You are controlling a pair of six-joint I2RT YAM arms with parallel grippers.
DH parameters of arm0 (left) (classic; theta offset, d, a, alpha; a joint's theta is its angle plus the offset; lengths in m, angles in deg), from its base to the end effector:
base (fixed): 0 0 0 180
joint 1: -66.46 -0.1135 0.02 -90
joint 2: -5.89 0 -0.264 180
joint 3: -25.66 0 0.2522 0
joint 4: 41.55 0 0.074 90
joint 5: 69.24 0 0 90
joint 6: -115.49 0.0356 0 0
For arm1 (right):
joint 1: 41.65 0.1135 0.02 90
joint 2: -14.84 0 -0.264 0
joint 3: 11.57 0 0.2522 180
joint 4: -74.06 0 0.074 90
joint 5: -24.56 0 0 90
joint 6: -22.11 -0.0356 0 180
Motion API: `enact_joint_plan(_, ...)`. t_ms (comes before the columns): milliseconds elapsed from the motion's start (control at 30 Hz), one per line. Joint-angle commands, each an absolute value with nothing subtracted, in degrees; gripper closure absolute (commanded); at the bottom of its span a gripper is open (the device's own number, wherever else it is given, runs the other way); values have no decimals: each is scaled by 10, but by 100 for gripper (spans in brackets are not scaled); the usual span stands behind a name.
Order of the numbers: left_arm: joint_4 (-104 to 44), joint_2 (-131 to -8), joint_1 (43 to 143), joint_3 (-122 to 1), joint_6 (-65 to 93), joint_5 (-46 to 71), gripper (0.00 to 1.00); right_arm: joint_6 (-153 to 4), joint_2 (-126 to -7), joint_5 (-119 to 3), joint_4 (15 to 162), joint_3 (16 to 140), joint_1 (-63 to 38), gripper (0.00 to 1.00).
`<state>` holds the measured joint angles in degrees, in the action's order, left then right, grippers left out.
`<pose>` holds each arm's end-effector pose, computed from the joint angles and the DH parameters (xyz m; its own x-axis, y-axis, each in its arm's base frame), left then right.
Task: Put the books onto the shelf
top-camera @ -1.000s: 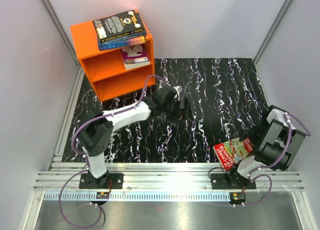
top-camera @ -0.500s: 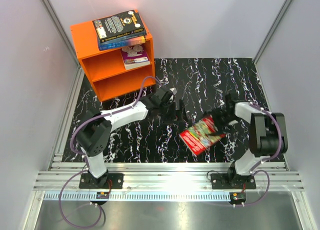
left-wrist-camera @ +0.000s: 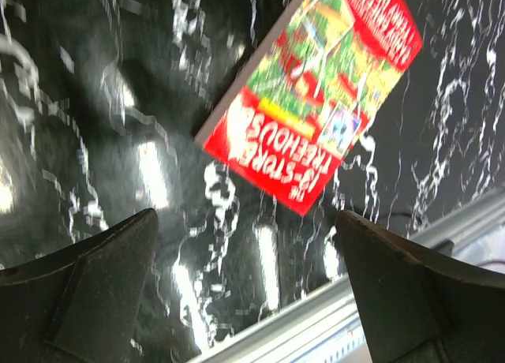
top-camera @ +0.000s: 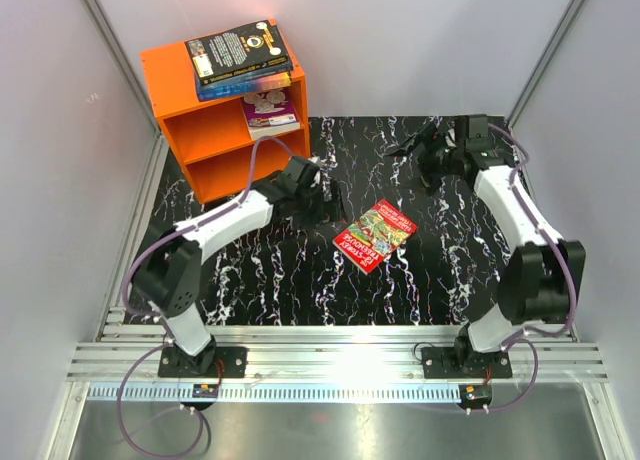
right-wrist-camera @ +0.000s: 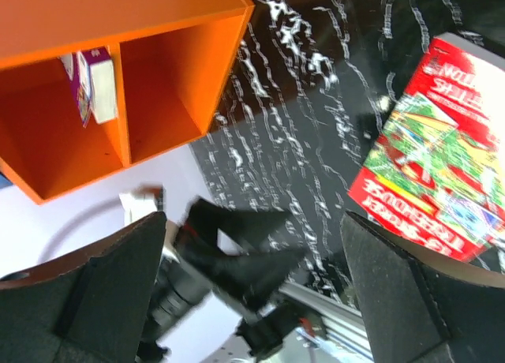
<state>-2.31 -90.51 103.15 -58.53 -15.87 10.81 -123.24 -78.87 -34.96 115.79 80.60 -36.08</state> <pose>0.2881 -0.2224 0.2372 -0.9166 -0.1287 -0.3785 0.0921 0.8533 -0.5132 0.3619 0.0534 0.2984 -0.7591 0.6383 -0.1280 0.3046 0.5220 0.7967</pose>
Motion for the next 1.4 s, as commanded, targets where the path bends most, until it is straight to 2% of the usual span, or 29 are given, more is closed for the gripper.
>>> enact_joint_plan(0, -34, -956, 1026, -687, -121, 138, 1, -1172, -740, -416, 1265, 792, -365, 0)
enact_joint_plan(233, 48, -1144, 1025, -897, -50, 143, 2, -1122, -796, -498, 1349, 736, -383, 0)
enact_joint_plan(367, 82, -1208, 1022, -943, -32, 135, 1, -1123, -814, -512, 1320, 679, -383, 0)
enact_joint_plan(633, 83, -1234, 1024, -899, -25, 90, 2, -1175, -829, -489, 1229, 592, -383, 1)
enact_joint_plan(900, 67, -1217, 1064, -805, -53, 49, 3, -1244, -874, -445, 1007, 484, -379, 1)
enact_joint_plan(1033, 30, -1216, 1079, -750, -88, -31, 6, -1290, -908, -411, 846, 436, -366, 2)
enact_joint_plan(1167, 24, -1237, 1105, -779, -89, -131, 7, -1353, -912, -388, 676, 389, -344, 3)
enact_joint_plan(1300, 13, -1234, 1135, -785, -89, -191, 7, -1382, -875, -383, 610, 374, -335, 4)
enact_joint_plan(1367, -39, -1220, 1135, -757, -111, -233, 13, -1386, -855, -383, 601, 371, -335, 4)
